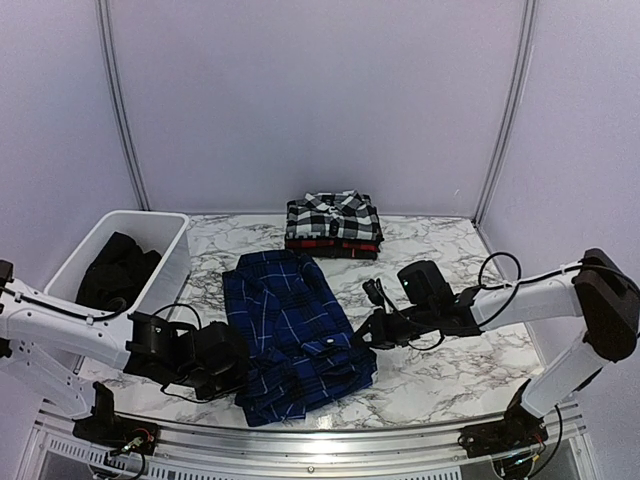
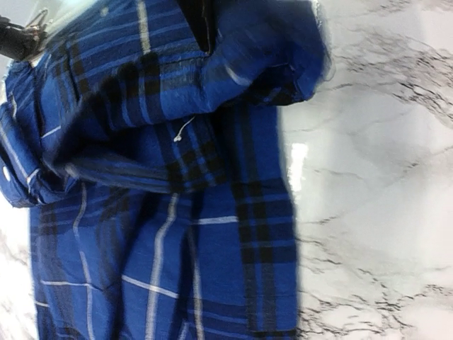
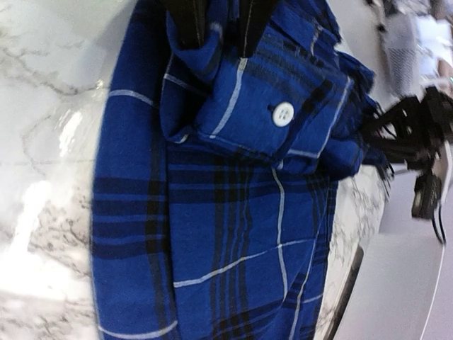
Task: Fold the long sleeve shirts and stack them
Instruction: Fold the rectangle-folded shirt at the center of the board.
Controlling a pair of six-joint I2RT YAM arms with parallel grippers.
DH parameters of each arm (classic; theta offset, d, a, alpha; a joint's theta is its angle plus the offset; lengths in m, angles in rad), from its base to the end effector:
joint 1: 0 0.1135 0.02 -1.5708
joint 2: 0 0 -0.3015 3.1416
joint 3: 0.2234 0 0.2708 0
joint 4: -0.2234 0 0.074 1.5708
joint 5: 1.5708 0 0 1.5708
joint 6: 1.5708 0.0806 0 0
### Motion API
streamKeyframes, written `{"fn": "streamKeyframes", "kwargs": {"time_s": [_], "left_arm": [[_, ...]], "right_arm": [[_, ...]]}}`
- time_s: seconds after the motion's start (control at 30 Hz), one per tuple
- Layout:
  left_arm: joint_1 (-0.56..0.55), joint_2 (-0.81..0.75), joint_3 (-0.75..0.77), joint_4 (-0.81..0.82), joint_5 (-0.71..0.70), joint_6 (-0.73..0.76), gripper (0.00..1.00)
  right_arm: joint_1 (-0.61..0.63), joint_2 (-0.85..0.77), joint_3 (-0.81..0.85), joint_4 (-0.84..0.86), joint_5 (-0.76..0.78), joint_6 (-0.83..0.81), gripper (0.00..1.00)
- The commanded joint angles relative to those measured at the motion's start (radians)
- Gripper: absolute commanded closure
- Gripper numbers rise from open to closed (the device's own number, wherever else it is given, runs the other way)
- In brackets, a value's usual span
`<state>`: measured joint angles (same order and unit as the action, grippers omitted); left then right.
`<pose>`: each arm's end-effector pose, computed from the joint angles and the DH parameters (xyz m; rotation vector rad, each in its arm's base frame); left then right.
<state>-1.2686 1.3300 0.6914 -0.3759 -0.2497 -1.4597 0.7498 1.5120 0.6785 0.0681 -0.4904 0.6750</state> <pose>0.1012 -0.2578 0.1679 -0.3547 2.6846 -0.6866 0.2148 0.2519 0.1588 -0.3707 2.5639 1.2051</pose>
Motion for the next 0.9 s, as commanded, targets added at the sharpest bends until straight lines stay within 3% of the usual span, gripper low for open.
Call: {"fn": "streamKeyframes", "kwargs": {"time_s": [0.0, 0.17, 0.4, 0.7, 0.87], "left_arm": [[0.012, 0.03, 0.004, -0.086, 0.012, 0.065, 0.84], [0.021, -0.034, 0.009, -0.091, -0.019, 0.087, 0.54], [0.002, -0.128, 0.037, -0.1, 0.005, 0.182, 0.29], [-0.088, -0.141, 0.058, -0.117, 0.115, 0.311, 0.31], [-0.099, -0.188, 0.018, -0.236, 0.034, 0.174, 0.48]], "right_arm": [[-0.018, 0.014, 0.041, -0.022, 0.018, -0.039, 0.82], [-0.02, -0.021, 0.096, -0.117, 0.057, -0.101, 0.6], [-0.013, -0.126, 0.097, -0.243, 0.151, -0.239, 0.39], [0.06, -0.267, 0.021, -0.304, 0.222, -0.419, 0.33], [0.086, -0.303, -0.013, -0.316, 0.247, -0.41, 0.36]]}}
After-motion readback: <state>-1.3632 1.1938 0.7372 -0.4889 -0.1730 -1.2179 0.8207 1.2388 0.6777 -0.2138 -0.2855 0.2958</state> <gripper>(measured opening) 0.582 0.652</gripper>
